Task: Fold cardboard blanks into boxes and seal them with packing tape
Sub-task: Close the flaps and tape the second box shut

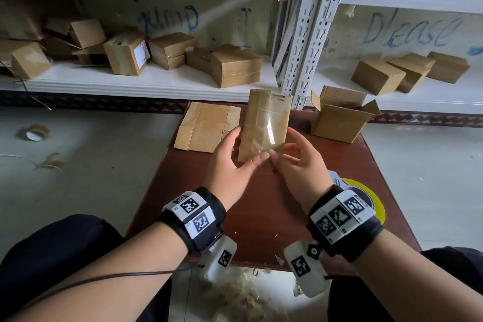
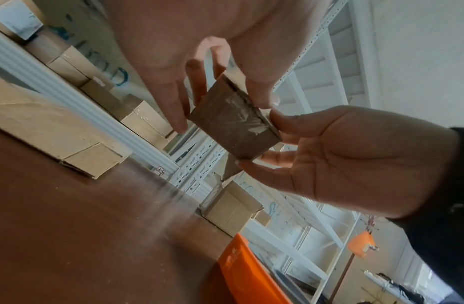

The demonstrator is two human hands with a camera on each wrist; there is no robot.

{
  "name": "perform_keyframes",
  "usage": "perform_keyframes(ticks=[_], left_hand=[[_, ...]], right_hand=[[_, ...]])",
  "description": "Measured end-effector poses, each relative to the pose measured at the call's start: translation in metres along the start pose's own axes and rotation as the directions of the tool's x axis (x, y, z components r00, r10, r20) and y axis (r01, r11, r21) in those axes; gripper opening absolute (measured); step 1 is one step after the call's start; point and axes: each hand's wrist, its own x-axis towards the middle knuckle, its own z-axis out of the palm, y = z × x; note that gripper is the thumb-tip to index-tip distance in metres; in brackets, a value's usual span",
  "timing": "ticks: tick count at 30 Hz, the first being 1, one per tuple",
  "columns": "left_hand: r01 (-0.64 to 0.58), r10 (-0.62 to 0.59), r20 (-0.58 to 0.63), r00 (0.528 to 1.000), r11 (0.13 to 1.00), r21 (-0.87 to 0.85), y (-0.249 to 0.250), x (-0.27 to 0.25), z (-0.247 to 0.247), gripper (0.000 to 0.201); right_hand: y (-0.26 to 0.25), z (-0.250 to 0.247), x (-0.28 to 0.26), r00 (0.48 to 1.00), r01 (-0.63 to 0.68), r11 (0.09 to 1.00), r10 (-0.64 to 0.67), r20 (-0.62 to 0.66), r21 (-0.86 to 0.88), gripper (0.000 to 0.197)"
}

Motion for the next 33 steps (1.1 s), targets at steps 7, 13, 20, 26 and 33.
perform_keyframes(ticks=[7,13,20,26,33], left_hand=[[0.009,-0.007,0.014,1.0,0.994,-0.11,0.0,0.01,-0.01,0.08],[0.091,-0.068,0.083,0.994,0.94,-0.328,0.007,0.011,-0.018,0.064],[0.109,-0.071,0.127,0.989,0.938,-0.328,0.005,0.01,-0.026,0.062],[0.153,-0.095,0.169,0.981,0.913,-0.377,0.005,0.001,-0.014,0.073],[0.187,-0.102,0.225,0.969,0.9,-0.393,0.001,0.006,-0.009,0.048]], right_hand=[[0.007,-0.013,0.011,0.985,-0.174,0.974,0.172,0.023,0.148,0.138],[-0.009,-0.028,0.009,0.971,-0.165,0.964,0.123,0.204,0.207,0.081],[-0.019,-0.039,0.004,0.944,-0.077,0.991,0.035,0.329,0.114,0.048],[-0.02,-0.029,-0.005,0.942,-0.049,0.993,0.01,0.336,0.107,0.04],[-0.02,-0.039,0.006,0.983,0.03,0.999,-0.026,0.183,-0.023,0.086]])
